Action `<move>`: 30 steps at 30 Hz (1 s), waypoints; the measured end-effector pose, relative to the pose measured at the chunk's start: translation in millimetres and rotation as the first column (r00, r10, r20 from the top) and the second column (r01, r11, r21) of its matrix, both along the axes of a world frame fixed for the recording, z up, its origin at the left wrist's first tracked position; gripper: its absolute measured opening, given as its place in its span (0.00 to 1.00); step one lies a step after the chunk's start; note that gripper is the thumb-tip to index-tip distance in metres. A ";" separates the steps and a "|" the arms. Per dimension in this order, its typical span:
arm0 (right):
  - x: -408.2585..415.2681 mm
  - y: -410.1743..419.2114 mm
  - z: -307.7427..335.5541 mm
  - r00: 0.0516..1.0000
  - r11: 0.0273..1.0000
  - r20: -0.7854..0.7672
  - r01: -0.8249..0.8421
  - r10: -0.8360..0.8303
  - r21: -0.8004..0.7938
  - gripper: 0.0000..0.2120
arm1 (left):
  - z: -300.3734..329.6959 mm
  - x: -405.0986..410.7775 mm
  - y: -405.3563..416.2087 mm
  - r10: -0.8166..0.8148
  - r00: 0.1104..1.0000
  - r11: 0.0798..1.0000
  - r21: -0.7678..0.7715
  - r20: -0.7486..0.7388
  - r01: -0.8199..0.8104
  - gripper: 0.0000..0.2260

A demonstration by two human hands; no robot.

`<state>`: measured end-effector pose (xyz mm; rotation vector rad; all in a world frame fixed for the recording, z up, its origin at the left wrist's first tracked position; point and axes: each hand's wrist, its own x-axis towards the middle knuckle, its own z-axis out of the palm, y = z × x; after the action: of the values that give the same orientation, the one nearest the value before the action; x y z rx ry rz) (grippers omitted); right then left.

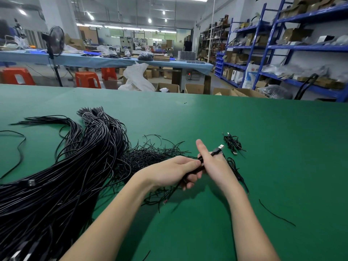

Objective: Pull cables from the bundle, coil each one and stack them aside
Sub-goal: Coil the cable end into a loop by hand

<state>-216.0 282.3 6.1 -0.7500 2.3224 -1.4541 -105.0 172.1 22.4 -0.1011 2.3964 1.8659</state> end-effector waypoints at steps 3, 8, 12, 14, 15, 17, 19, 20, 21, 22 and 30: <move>1.7 2.8 3.1 0.989 0.996 0.125 -0.070 0.077 -0.055 0.33 | -4.0 -1.8 -2.0 0.083 0.996 0.992 0.092 -0.014 -0.081 0.16; -1.7 7.7 1.9 0.963 0.969 0.228 -0.091 0.144 -0.230 0.19 | -4.6 -1.8 -6.6 0.137 0.990 0.974 0.185 -0.041 -0.127 0.14; -3.3 12.6 0.6 0.874 0.891 0.400 -0.076 0.276 -0.448 0.18 | -5.8 0.3 -8.1 0.111 0.993 0.973 0.206 -0.028 -0.103 0.14; -5.5 15.7 -0.1 0.835 0.863 0.445 -0.067 0.323 -0.500 0.16 | -6.5 1.8 -9.0 0.079 0.997 0.973 0.218 -0.018 -0.073 0.14; -6.6 17.0 -0.3 0.840 0.869 0.435 -0.082 0.324 -0.488 0.14 | -6.9 2.1 -9.1 0.061 0.998 0.974 0.218 -0.014 -0.056 0.15; -7.7 17.5 -0.7 0.870 0.894 0.398 -0.097 0.290 -0.438 0.08 | -8.1 2.2 -9.1 0.041 0.999 0.976 0.215 -0.003 -0.040 0.16; -7.1 16.1 -1.5 0.887 0.899 0.377 -0.088 0.267 -0.430 0.06 | -9.3 1.8 -10.0 0.040 0.999 0.973 0.228 0.013 -0.042 0.16; -6.5 15.7 -1.4 0.895 0.897 0.360 -0.090 0.263 -0.432 0.06 | -9.9 1.7 -10.8 0.039 0.999 0.969 0.245 0.021 -0.043 0.16; -5.9 15.6 -0.9 0.906 0.898 0.334 -0.100 0.261 -0.428 0.06 | -10.0 1.4 -11.7 0.038 0.999 0.963 0.265 0.031 -0.045 0.16; -5.3 16.4 0.1 0.915 0.899 0.305 -0.119 0.264 -0.422 0.06 | -10.0 1.7 -12.9 0.036 0.999 0.958 0.284 0.039 -0.045 0.16; -1.7 19.8 8.2 0.918 0.897 0.288 -0.137 0.274 -0.420 0.02 | -7.8 4.1 -16.5 -0.017 0.999 0.947 0.320 0.045 0.002 0.17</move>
<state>-217.7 302.1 14.3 -0.7478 1.6580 -1.8064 -100.9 155.7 14.5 -0.1050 2.0259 2.1919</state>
